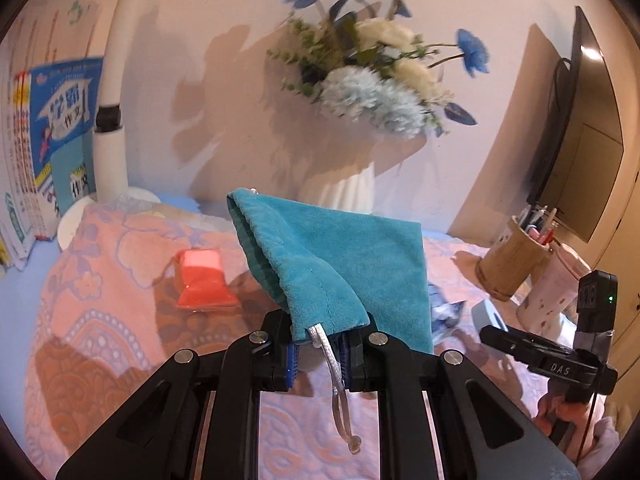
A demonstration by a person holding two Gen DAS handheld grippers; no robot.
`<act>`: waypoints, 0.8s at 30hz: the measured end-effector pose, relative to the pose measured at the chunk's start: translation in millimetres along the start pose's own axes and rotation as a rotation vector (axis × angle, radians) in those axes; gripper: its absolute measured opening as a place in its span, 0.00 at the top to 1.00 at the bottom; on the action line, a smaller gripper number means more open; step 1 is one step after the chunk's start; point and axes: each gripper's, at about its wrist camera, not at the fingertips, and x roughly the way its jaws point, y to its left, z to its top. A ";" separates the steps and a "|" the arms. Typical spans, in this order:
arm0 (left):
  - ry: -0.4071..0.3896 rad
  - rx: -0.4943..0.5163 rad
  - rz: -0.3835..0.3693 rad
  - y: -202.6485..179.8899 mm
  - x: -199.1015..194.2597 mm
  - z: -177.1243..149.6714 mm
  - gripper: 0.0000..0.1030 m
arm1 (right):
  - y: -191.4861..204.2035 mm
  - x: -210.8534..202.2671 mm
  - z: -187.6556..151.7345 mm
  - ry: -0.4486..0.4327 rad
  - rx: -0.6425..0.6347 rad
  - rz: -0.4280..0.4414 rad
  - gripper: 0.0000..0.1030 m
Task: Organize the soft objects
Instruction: 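Carry the pouch and tape roll to the glass bowl and release both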
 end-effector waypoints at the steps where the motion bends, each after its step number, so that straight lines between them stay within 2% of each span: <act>1: 0.001 0.009 0.004 -6.1 -4.1 0.8 0.88 | 1.8 -3.7 -0.7 -0.001 -0.002 0.007 0.36; 10: 0.021 0.025 -0.010 -58.4 -22.6 -4.0 0.88 | 11.1 -58.4 -4.2 -0.046 -0.027 0.048 0.37; 15: 0.044 0.032 -0.058 -88.7 -20.9 -15.4 0.88 | 3.4 -92.1 -12.0 -0.074 -0.025 0.051 0.36; 19: 0.037 0.042 -0.131 -113.1 -25.6 -24.6 0.88 | -9.0 -116.0 -20.3 -0.096 0.007 0.065 0.36; 24: 0.051 0.090 -0.156 -144.2 -22.9 -36.0 0.88 | -27.5 -141.9 -24.4 -0.120 0.044 0.051 0.36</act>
